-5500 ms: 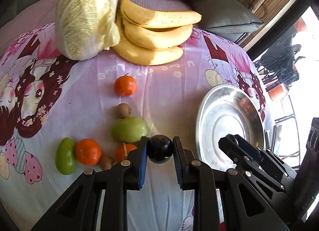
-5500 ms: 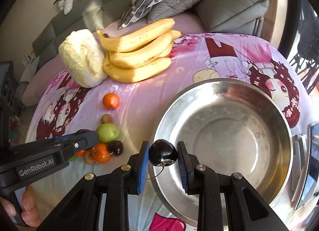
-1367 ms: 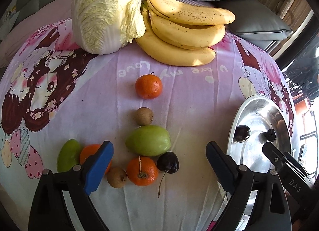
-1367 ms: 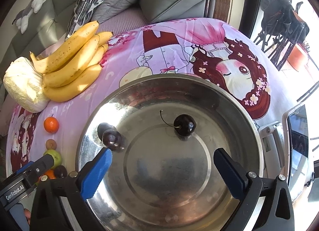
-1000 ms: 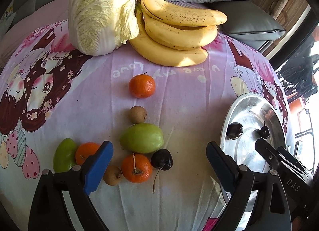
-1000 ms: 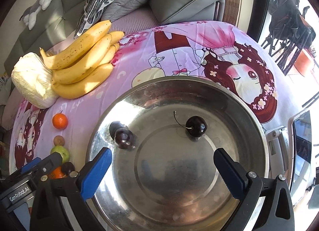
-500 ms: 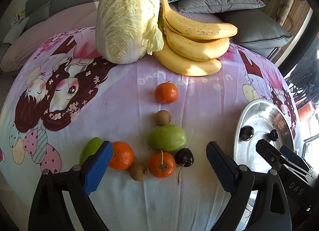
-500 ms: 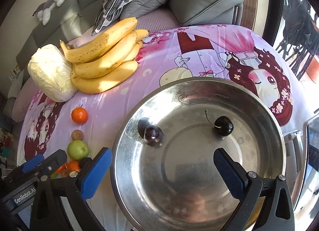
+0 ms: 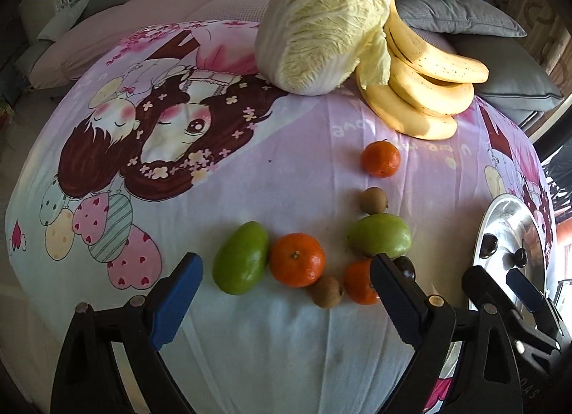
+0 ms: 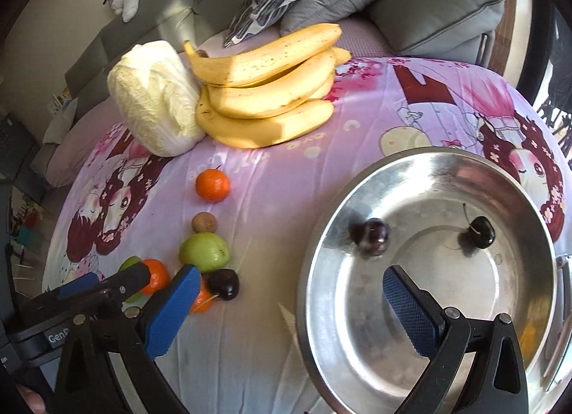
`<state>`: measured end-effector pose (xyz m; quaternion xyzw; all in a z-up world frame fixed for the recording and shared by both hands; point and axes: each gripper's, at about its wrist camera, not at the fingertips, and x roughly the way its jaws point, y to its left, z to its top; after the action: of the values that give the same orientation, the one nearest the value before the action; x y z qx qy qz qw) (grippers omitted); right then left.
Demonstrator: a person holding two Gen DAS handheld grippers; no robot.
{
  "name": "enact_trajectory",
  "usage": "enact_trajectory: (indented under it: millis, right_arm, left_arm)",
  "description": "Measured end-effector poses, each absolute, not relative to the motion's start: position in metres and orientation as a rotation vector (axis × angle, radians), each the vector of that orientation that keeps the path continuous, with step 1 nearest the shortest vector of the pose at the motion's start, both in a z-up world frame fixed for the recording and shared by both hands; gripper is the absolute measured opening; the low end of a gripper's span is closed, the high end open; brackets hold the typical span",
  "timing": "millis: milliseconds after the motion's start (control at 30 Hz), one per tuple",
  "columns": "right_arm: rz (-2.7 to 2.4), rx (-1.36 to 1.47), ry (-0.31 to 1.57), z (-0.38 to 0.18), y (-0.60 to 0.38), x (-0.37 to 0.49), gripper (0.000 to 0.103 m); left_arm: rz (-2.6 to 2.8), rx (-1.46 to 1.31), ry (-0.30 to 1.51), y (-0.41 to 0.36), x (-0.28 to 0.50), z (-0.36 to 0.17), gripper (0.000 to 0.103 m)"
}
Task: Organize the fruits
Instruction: 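Withdraw both tools from the bowl back toward the fruit row, then move the left tool to the green mango while the right tool approaches another dark cherry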
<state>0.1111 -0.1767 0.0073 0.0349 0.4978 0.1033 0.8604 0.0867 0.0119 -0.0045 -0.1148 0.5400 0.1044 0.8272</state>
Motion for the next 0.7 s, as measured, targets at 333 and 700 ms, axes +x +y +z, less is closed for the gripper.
enact_trajectory:
  millis: [333, 700]
  right_arm:
    - [0.301, 0.034, 1.052, 0.002, -0.146, 0.106, 0.103]
    - [0.329, 0.009, 1.093, -0.009, -0.138, 0.101, 0.103]
  left_arm:
    - [0.263, -0.351, 1.119, 0.054, 0.077, -0.007, 0.095]
    - [0.187, -0.426, 1.084, 0.059, 0.076, -0.014, 0.101]
